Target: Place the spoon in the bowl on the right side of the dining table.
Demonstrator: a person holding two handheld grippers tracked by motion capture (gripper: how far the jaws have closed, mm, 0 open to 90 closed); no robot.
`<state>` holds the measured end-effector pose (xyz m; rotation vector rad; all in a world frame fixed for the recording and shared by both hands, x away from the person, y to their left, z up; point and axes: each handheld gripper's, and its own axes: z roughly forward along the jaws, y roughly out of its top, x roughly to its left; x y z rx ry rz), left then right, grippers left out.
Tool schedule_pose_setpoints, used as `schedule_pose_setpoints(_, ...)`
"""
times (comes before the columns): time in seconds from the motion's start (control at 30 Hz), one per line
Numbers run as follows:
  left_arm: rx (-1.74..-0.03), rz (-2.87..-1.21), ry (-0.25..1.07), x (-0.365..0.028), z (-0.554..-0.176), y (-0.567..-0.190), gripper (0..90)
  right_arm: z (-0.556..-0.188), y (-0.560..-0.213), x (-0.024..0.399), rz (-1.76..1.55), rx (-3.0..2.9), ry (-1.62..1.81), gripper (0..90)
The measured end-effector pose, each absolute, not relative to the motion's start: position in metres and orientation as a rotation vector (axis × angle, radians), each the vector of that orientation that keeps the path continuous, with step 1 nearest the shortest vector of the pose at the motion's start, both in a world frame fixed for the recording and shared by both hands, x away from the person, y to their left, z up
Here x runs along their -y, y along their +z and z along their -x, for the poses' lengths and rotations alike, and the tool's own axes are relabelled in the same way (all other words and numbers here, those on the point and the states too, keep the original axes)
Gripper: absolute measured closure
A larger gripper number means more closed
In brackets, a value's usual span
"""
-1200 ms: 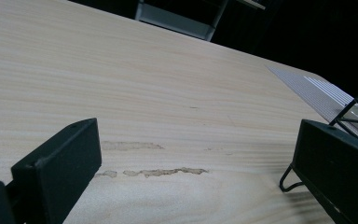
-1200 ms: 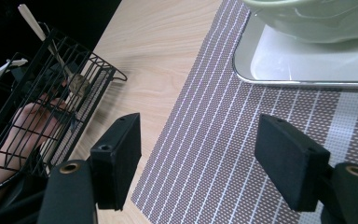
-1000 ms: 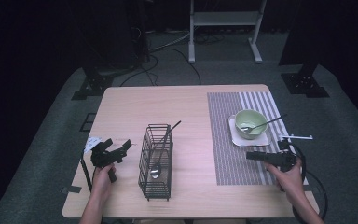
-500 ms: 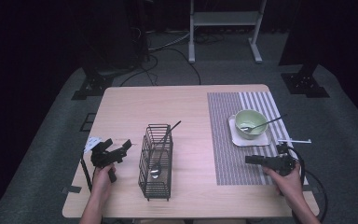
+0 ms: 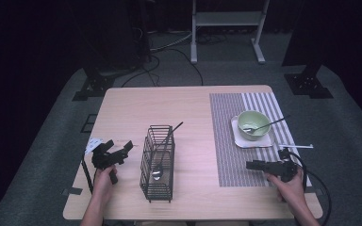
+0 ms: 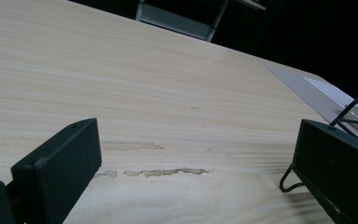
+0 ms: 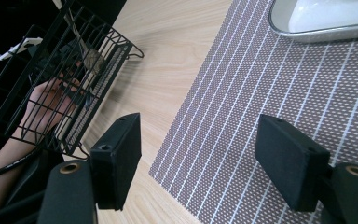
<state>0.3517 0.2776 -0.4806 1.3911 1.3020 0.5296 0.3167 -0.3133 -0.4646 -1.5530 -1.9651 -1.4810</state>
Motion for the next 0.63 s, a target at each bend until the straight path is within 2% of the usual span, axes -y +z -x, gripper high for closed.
schedule_pose_setpoints(0.63,-1.300,-1.396,0.530,-0.277,-0.352,-0.481,0.1,-0.305,-0.468,0.308,1.510,1.973,-1.494,30.3)
